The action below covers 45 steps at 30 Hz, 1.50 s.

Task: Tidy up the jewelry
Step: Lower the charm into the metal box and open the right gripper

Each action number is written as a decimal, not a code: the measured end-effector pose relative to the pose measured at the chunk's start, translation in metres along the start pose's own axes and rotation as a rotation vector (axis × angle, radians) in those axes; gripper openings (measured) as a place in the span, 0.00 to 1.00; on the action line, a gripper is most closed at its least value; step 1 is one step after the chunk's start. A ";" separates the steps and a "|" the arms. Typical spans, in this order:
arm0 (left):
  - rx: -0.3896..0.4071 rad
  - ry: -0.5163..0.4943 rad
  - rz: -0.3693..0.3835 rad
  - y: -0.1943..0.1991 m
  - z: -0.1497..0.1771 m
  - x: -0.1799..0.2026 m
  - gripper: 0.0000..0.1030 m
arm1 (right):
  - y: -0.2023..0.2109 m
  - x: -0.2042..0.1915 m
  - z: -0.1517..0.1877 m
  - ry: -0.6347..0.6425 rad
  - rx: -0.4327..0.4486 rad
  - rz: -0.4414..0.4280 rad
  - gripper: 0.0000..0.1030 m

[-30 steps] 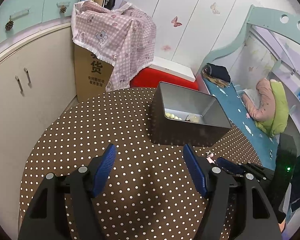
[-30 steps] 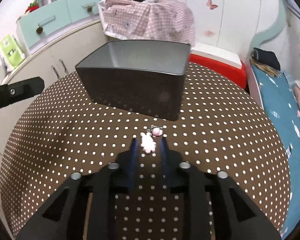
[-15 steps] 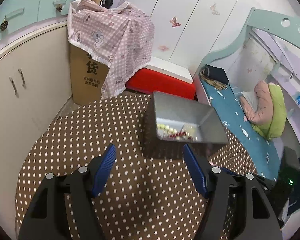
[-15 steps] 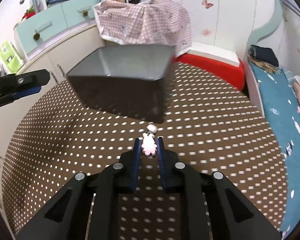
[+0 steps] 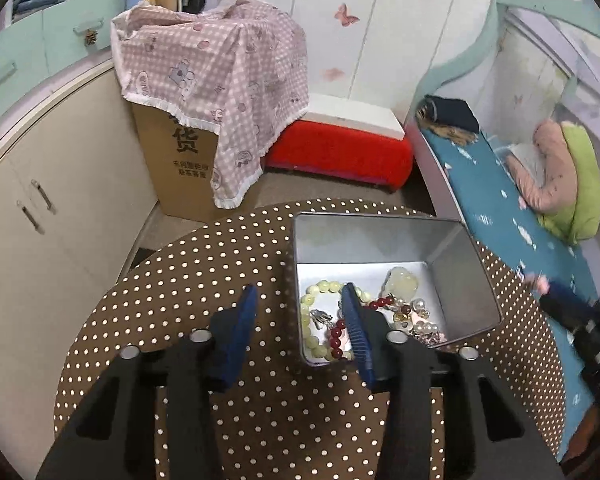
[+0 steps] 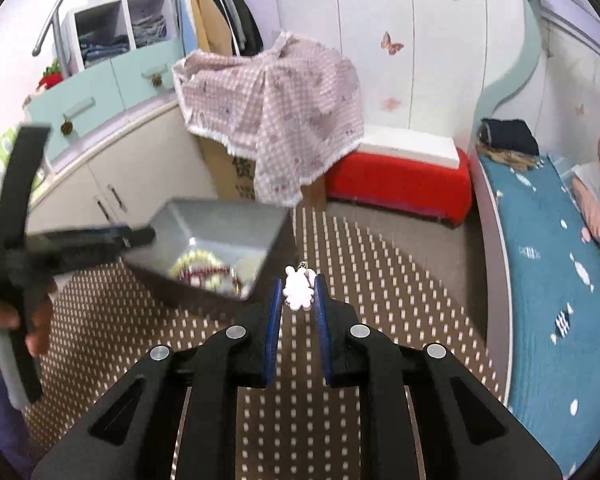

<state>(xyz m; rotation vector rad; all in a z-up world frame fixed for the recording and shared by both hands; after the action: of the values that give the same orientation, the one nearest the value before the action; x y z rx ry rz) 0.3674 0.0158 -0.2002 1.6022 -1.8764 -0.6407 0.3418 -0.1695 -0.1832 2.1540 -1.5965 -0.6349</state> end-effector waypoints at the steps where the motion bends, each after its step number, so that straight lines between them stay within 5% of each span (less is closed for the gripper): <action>1: -0.014 -0.001 -0.002 -0.004 0.002 0.000 0.27 | -0.001 -0.002 -0.005 0.005 0.009 -0.004 0.16; 5: -0.027 -0.026 -0.021 -0.011 0.006 -0.002 0.05 | -0.008 -0.016 -0.023 0.027 0.029 -0.029 0.16; 17: -0.024 -0.035 -0.010 -0.005 0.009 -0.003 0.04 | -0.038 -0.051 -0.020 0.061 -0.018 -0.100 0.16; 38: -0.022 -0.013 -0.008 0.006 0.018 -0.004 0.04 | -0.049 -0.056 -0.004 0.029 -0.054 -0.106 0.18; 42: -0.003 0.009 0.003 0.015 0.017 -0.005 0.05 | -0.035 -0.053 -0.008 0.013 -0.026 -0.087 0.48; 45: 0.020 0.010 0.008 0.026 0.015 -0.003 0.12 | -0.022 -0.053 -0.012 0.006 -0.009 -0.083 0.49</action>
<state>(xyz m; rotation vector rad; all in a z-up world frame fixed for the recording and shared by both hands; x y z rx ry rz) 0.3393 0.0225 -0.1935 1.6062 -1.8864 -0.6108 0.3526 -0.1120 -0.1792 2.2235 -1.5042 -0.6587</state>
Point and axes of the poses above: each gripper's, at about its wrist camera, not at the fingertips, and y roughly against the way its jaws point, x to its right, z to its underside, the point moved 7 cm from there along -y, roughly the way its jaws point, and after that the axes turned 8 degrees about x, right-handed, at the moved point
